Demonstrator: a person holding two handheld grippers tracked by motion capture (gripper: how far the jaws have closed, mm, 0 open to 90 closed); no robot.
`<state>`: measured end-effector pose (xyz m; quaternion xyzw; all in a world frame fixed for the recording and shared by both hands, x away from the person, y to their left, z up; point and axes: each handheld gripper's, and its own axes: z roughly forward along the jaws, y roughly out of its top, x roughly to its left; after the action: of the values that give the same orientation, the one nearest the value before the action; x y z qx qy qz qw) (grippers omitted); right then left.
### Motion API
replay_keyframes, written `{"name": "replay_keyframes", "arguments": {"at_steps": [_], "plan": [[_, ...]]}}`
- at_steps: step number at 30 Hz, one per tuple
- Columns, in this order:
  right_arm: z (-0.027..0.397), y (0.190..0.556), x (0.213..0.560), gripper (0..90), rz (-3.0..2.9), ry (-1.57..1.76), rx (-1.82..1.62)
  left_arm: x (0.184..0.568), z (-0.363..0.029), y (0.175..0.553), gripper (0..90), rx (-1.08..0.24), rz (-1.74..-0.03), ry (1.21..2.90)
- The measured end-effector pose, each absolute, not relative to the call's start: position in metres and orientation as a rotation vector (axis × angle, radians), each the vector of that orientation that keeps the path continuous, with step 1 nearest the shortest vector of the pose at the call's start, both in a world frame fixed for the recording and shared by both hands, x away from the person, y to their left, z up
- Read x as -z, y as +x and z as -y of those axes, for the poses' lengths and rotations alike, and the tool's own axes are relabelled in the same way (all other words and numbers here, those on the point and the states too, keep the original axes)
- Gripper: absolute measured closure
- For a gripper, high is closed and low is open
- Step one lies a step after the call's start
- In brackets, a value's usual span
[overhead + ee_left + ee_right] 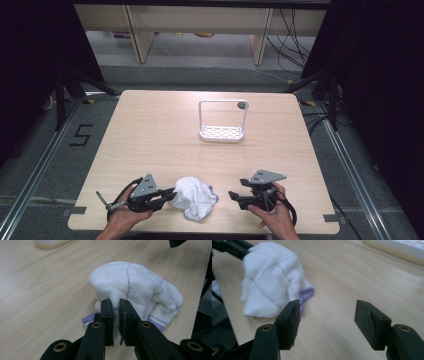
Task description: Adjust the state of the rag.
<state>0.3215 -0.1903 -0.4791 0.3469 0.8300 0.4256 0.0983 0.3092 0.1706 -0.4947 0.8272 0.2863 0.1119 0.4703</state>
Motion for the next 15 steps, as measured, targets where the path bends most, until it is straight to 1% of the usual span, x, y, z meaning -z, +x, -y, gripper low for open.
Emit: {"name": "replay_keyframes", "arguments": {"at_steps": [2,3,4,6,9,13,15], "plan": [[0.184,0.321,0.478,39.8,-2.473,0.992,-1.252,0.495,-0.17,0.309,81.8,-0.273,-0.698,2.023],[0.17,0.321,0.478,46.0,-2.495,0.912,-1.239,0.495,-0.17,0.308,81.9,-0.275,-0.708,2.033],[0.165,0.321,0.478,46.6,-2.492,0.908,-1.231,0.494,-0.172,0.308,81.8,-0.288,-0.701,2.063],[0.156,0.324,0.478,51.4,-2.508,0.879,-1.213,0.494,-0.171,0.309,81.8,-0.275,-0.696,2.045],[0.144,0.331,0.482,54.1,-2.554,0.865,-1.201,0.495,-0.172,0.309,81.7,-0.274,-0.695,2.045],[0.13,0.329,0.488,56.7,-2.613,0.844,-1.143,0.495,-0.172,0.31,81.6,-0.27,-0.694,2.048],[0.124,0.33,0.493,60.3,-2.619,0.823,-1.123,0.496,-0.172,0.31,81.6,-0.27,-0.69,2.045]]}}
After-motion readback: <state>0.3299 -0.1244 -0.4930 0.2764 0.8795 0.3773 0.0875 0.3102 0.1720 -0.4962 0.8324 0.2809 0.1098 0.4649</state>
